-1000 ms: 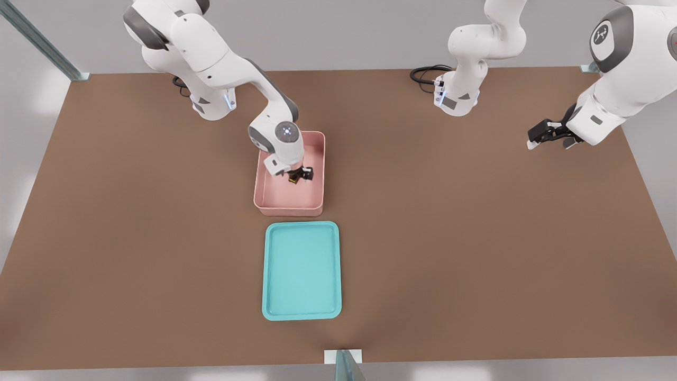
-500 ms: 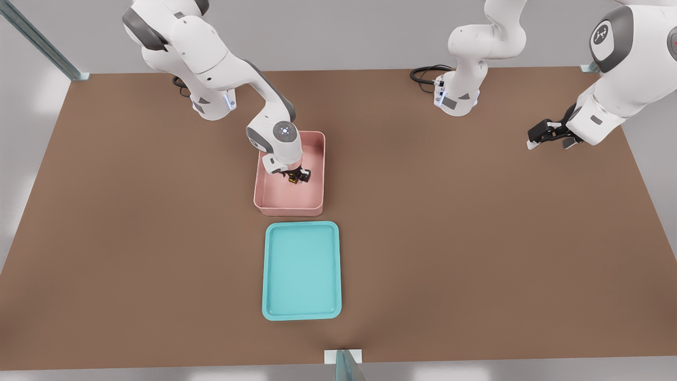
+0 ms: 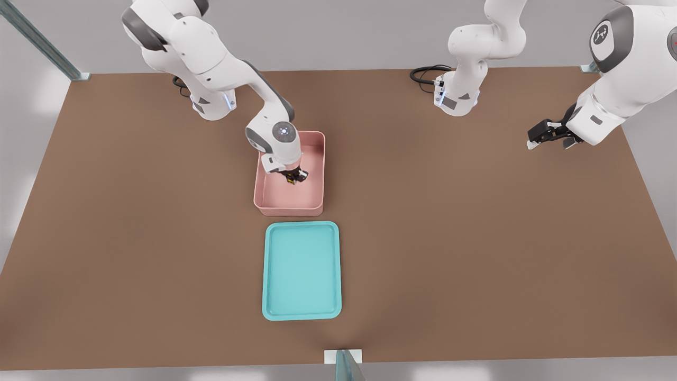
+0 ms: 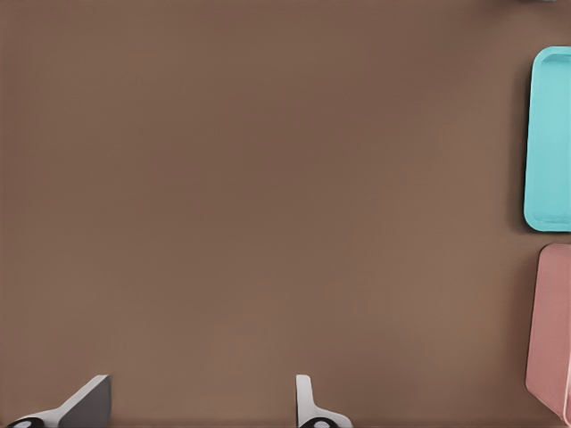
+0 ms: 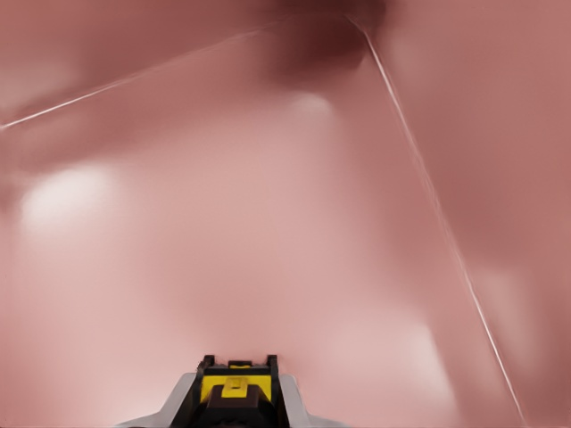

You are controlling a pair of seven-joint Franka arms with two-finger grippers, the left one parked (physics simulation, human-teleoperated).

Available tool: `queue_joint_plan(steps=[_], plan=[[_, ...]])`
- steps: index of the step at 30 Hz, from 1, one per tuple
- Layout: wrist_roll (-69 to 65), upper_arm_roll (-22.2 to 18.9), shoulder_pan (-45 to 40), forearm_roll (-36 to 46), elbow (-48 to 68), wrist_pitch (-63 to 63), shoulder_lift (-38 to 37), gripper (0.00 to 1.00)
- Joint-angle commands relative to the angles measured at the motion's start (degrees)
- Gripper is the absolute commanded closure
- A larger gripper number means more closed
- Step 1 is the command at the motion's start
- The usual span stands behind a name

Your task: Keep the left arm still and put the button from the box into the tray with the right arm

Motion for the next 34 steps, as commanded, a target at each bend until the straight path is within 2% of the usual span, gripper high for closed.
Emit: queue_joint_plan(steps=[1, 3, 4, 5, 7, 10, 11, 12, 13, 14, 18, 19, 21, 22, 23, 24, 25, 26, 27, 28, 29, 34], plan=[[-1.2, 1.3, -3.0, -0.2, 0.8, -2.9, -1.7, 0.64], [-8.9, 18.0, -24.0, 0.0, 6.1, -10.9, -2.2, 0.64], [-13.3, 18.9, -26.8, 0.9, 10.7, -12.9, -2.0, 0.64], [-19.9, 18.5, -27.5, 7.4, 19.4, -18.6, -1.4, 0.64], [-24.5, 18.2, -28.1, 6.9, 33.5, -20.0, 7.5, 0.64], [-24.5, 18.1, -24.8, -5.5, 49.3, -19.9, 26.7, 0.64], [-24.4, 18.0, -23.0, -8.6, 53.5, -19.6, 31.6, 0.64], [-24.3, 15.8, -21.0, -8.6, 55.0, -19.3, 33.2, 0.64], [-24.2, 15.1, -20.5, -8.6, 55.0, -19.2, 33.7, 0.61], [-24.1, 15.1, -20.5, -9.5, 55.0, -19.2, 33.9, 0.00], [-22.8, 16.0, -20.4, -10.8, 55.0, -19.3, 33.3, 0.00], [-22.7, 16.8, -20.2, -10.8, 55.5, -20.2, 31.3, 0.00], [-23.1, 21.7, -21.1, -10.7, 55.6, -32.7, 20.7, 0.00], [-31.4, 25.5, -23.7, -10.6, 57.7, -42.9, 17.5, 0.00], [-44.4, 31.0, -32.3, -10.8, 57.8, -50.9, 17.0, 0.00], [-62.4, 31.2, -39.0, -10.9, 57.9, -56.0, 17.0, 0.00], [-81.3, 26.2, -41.7, -14.1, 58.4, -58.0, 17.1, 0.00], [-89.1, 3.5, -31.2, -1.5, 61.1, -64.7, 6.5, 0.00], [-85.4, -10.7, -22.0, 8.1, 59.4, -66.4, -2.0, 0.00], [-83.7, -13.3, -19.8, 10.8, 53.1, -67.5, -9.4, 0.00], [-84.0, -16.3, -18.2, 14.3, 50.7, -68.0, -12.1, 0.00], [-83.7, -16.4, -18.0, 14.3, 49.6, -69.3, -12.8, 0.00]])
